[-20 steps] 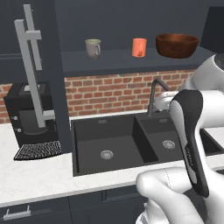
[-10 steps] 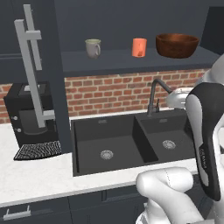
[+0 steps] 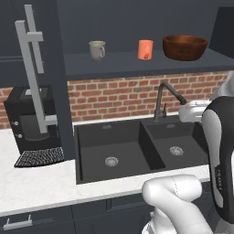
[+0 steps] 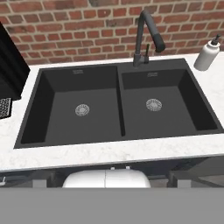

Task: Gather all objects into one cabinet and sort the glasses and bowls to opposite sides.

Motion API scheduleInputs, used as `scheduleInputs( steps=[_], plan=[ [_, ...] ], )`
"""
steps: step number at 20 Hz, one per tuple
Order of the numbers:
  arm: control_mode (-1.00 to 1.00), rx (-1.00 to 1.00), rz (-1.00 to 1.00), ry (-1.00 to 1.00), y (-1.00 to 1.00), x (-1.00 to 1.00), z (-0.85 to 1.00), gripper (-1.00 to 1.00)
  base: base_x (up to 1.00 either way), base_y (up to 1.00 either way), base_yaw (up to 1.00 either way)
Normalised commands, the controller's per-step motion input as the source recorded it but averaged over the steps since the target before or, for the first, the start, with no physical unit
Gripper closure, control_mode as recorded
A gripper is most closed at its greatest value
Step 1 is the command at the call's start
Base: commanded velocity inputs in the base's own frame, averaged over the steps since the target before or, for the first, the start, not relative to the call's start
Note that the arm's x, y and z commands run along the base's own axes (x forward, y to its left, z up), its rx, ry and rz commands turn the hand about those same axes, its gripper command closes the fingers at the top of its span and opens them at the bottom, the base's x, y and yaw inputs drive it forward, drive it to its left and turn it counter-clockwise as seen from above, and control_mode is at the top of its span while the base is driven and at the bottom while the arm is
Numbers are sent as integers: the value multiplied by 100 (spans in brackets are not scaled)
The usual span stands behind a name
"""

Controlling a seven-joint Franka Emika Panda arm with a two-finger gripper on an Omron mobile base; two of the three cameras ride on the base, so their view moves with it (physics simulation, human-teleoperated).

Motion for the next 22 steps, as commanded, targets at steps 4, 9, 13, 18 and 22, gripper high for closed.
scheduleInputs(
  steps=[4,9,13,18,22],
  plan=[
    [-100,0,0,0,0,0,0,-100,0,0,0],
    [100,0,0,0,0,-2,0,-100,-57,0,0],
    [100,0,0,0,0,0,0,-100,-100,-7,0],
    [100,0,0,0,0,0,0,-100,-96,-7,-2],
    [100,0,0,0,0,0,0,-100,-49,0,-10]
  ],
)
